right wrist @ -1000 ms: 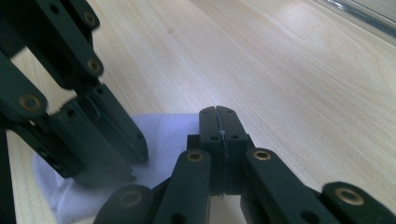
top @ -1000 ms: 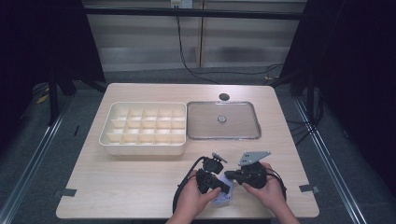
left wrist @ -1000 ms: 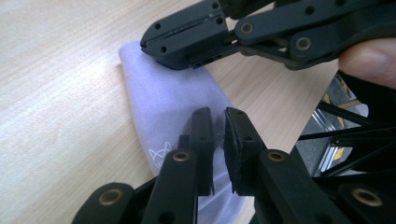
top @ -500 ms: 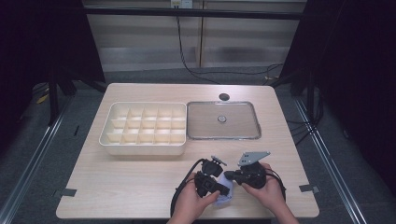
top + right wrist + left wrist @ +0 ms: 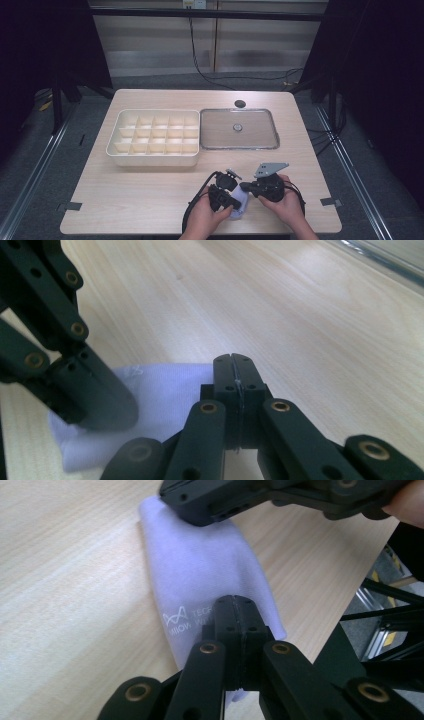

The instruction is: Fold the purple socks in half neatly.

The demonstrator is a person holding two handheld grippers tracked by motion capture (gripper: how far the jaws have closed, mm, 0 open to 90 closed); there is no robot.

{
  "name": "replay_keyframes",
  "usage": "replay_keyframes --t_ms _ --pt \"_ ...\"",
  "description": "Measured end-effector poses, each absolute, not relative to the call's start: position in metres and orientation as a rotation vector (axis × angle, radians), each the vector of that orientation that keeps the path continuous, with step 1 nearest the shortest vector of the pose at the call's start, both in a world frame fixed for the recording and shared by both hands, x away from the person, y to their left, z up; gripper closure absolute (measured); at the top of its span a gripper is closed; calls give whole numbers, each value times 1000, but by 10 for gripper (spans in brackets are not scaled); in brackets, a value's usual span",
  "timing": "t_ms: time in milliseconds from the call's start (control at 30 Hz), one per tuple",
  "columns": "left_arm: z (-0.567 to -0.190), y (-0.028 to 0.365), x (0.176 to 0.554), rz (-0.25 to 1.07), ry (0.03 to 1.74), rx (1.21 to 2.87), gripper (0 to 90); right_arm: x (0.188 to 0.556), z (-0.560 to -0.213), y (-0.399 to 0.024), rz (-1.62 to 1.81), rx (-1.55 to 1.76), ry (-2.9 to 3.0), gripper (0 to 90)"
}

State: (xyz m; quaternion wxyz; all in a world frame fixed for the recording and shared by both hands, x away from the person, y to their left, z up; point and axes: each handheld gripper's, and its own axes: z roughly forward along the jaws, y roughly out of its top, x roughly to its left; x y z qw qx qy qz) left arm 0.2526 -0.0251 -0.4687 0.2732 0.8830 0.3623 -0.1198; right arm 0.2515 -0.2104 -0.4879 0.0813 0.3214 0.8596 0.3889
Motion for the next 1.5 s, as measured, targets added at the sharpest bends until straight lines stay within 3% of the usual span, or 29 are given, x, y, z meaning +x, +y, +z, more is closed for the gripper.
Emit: replay_keyframes --t_ms 733,1500 --pt "-468 -24 251 -299 963 2378 900 244 -483 -203 1124 869 2612 900" --pt "-469 -23 247 -291 979 2356 900 252 -488 -208 1145 978 2564 900"
